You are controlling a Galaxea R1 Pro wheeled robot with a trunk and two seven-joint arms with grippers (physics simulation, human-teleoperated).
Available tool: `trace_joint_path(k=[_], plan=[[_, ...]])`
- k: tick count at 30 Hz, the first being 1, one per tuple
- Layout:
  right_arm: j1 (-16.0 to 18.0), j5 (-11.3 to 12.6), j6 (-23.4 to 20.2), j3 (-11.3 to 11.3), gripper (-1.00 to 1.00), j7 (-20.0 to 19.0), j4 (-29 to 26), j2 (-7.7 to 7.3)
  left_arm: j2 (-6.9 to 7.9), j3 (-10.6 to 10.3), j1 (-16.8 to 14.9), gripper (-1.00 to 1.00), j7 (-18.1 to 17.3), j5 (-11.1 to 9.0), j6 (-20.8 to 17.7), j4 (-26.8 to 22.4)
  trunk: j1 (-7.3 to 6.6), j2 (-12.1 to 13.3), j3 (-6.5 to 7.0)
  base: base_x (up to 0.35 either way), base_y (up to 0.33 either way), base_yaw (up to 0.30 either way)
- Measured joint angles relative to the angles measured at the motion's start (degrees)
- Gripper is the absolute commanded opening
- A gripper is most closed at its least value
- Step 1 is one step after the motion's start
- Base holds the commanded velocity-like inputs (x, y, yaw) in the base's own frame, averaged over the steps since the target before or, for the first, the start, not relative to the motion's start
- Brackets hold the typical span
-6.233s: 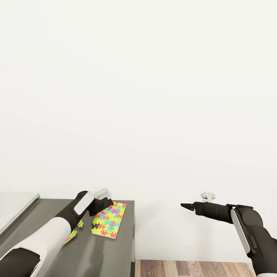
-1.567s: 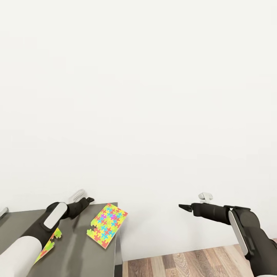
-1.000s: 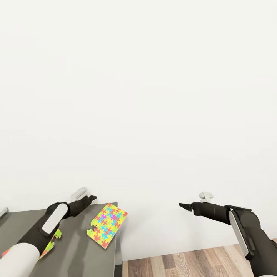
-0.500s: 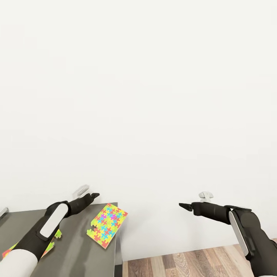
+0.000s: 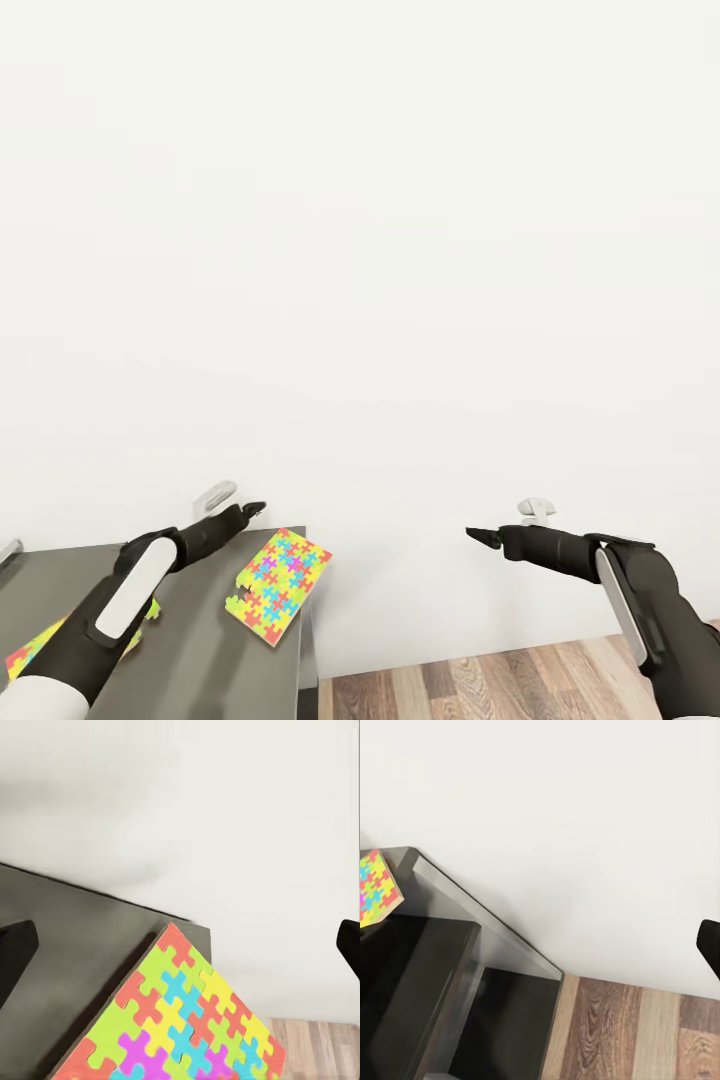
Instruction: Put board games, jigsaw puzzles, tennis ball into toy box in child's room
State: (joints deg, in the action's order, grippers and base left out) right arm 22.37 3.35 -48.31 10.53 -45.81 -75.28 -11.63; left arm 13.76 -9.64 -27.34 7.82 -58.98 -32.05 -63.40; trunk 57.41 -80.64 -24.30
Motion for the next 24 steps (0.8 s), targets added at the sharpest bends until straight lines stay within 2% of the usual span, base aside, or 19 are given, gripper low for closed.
trace_joint_path(k=[4,6,7,10,11,13,16,20,24], plan=[[0.0,-0.01,0.07,0.0,1.0,0.0,0.04,-0.1,-0.16,-0.03,1.83,1.0,0.06,-0.01,-0.1,-2.44,0.0,0.0,0.0,0.0,0.0,0.0],[0.0,-0.04,0.33,0.02,1.0,0.01,0.18,-0.17,-0.31,-0.08,4.05,1.0,0.22,-0.11,-0.41,-6.16,0.0,0.0,0.0,0.0,0.0,0.0],[0.0,-0.04,0.33,0.02,1.0,0.01,0.18,-0.17,-0.31,-0.08,4.09,1.0,0.22,-0.08,-0.42,-6.22,0.0,0.0,0.0,0.0,0.0,0.0],[0.04,-0.14,1.22,-0.06,1.0,0.03,0.64,-0.02,-0.57,-0.1,7.68,1.0,0.57,-0.33,-1.22,-12.75,0.0,0.0,0.0,0.0,0.0,0.0],[0.04,-0.14,1.23,-0.06,1.0,0.03,0.65,-0.02,-0.57,-0.1,7.72,1.0,0.57,-0.3,-1.23,-12.82,0.0,0.0,0.0,0.0,0.0,0.0],[0.06,-0.21,2.18,-0.13,1.0,0.05,1.38,0.12,-0.83,-0.11,10.02,1.0,0.71,-0.44,-1.61,-16.39,0.0,0.0,0.0,0.0,0.0,0.0],[0.06,-0.21,2.69,-0.17,1.0,0.05,1.86,0.18,-1.03,-0.13,11.09,1.0,0.76,-0.46,-1.75,-17.88,0.0,0.0,0.0,0.0,0.0,0.0],[0.07,-0.24,3.72,-0.26,1.0,0.04,3.24,0.3,-2.13,-0.18,13.69,1.0,0.87,-0.56,-2.01,-20.89,0.0,0.0,0.0,0.0,0.0,0.0],[0.35,-0.37,3.93,-1.23,1.0,-0.73,3.57,1.09,-1.17,0.76,14.67,1.0,-0.09,0.48,-1.05,-21.87,0.0,0.0,0.0,0.0,0.0,0.0]])
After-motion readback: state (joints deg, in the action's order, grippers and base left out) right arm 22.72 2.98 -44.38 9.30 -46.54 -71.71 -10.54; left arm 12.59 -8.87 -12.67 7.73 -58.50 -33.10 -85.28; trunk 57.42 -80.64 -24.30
